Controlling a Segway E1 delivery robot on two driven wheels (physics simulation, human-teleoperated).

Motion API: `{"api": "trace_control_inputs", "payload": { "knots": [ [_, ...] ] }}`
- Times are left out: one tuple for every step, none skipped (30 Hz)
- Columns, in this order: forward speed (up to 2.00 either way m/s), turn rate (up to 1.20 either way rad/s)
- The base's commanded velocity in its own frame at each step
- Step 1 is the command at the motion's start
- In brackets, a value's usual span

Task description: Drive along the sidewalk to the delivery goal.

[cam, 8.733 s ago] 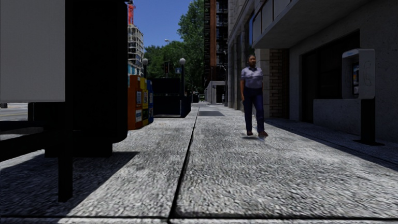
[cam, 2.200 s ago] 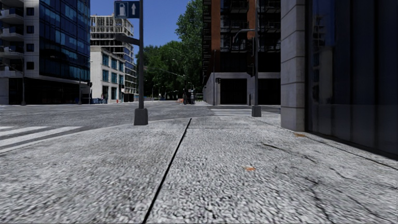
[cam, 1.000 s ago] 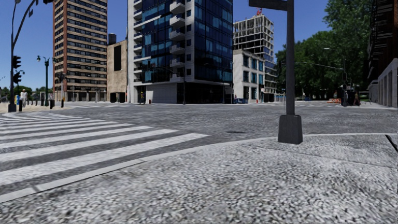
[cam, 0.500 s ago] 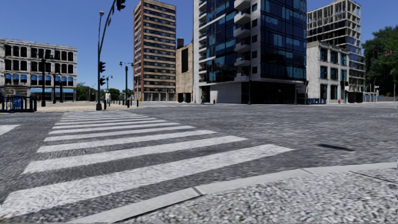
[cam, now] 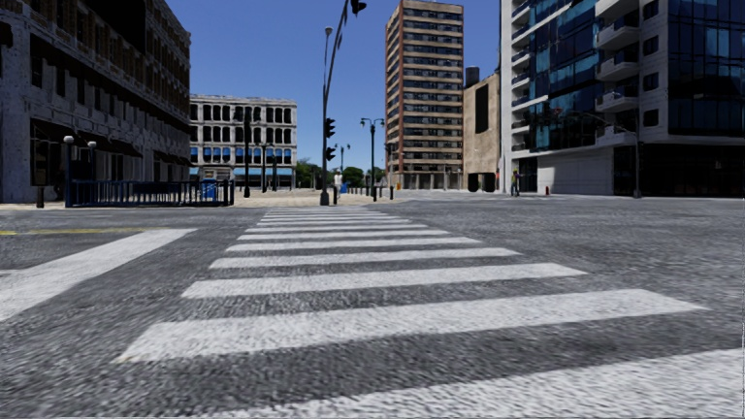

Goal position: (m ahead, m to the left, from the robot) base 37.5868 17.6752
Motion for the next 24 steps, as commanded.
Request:
{"api": "trace_control_inputs", "payload": {
  "knots": [
    [1.61, 0.82],
    [1.61, 0.82],
    [1.47, 0.79],
    [1.43, 0.68],
    [1.42, 0.62],
    [1.42, 0.62],
    [1.41, 0.60],
    [1.40, 0.60],
    [1.40, 0.55],
    [1.40, 0.37],
    [1.40, 0.37],
    [1.40, 0.00],
    [1.40, 0.00],
    [1.40, 0.00],
    [1.40, 0.00],
    [1.40, 0.00],
    [1.40, 0.00],
    [1.40, 0.00],
    [1.40, 0.00],
    [1.40, 0.00],
    [1.40, 0.00],
    [1.40, 0.00],
    [1.40, 0.00],
    [1.40, 0.00]
  ]
}}
